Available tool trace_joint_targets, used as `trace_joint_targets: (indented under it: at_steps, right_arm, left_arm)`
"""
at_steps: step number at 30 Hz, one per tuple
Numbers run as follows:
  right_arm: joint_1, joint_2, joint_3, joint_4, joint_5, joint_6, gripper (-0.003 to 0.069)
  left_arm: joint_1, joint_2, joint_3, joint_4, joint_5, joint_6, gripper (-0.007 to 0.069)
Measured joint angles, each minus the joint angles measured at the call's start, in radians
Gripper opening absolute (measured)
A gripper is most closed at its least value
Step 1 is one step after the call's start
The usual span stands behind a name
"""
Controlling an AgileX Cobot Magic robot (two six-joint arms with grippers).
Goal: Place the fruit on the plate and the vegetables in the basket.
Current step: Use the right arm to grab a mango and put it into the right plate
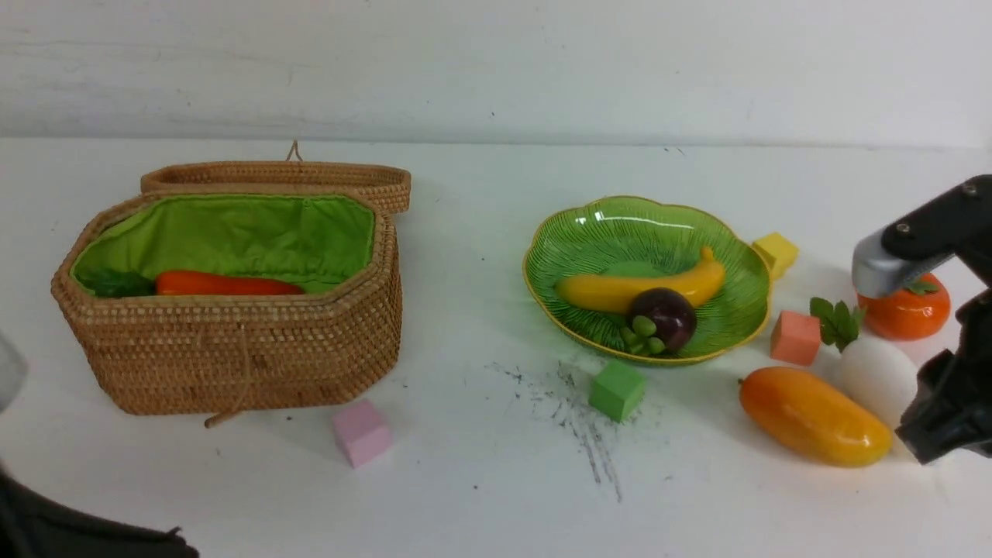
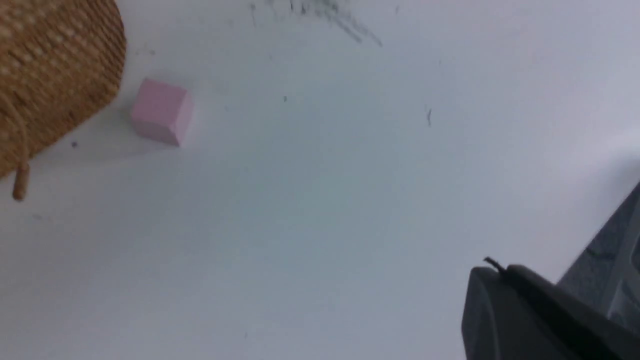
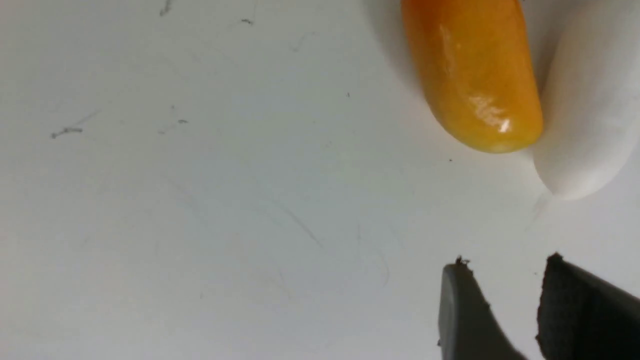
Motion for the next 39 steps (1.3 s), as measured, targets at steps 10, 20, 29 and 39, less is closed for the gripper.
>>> trace_joint_targets:
  at_steps: [10, 20, 29, 39]
  right_arm:
    - [-0.176, 0.195, -0.021, 0.057, -0.111, -0.069, 0.0311]
    - [-0.182, 0.313, -0.022, 0.060, -0.306, -0.152, 0.0670]
    - [-0.182, 0.448, -0.026, 0.097, -0.367, -0.295, 0.0665]
    - [-0.182, 0.539, -0.030, 0.177, -0.385, -0.390, 0.0585]
  left_arm:
    - [0.000, -0.138, 0.014, -0.015, -0.090, 0.000, -0.0013]
    - [0.000, -0.138, 0.022, -0.015, -0.075, 0.018, -0.0013]
    - [0.000, -0.138, 0.022, -0.017, -0.073, 0.026, -0.0013]
    - [0.000, -0.138, 0.022, -0.032, -0.061, 0.027, -0.0013]
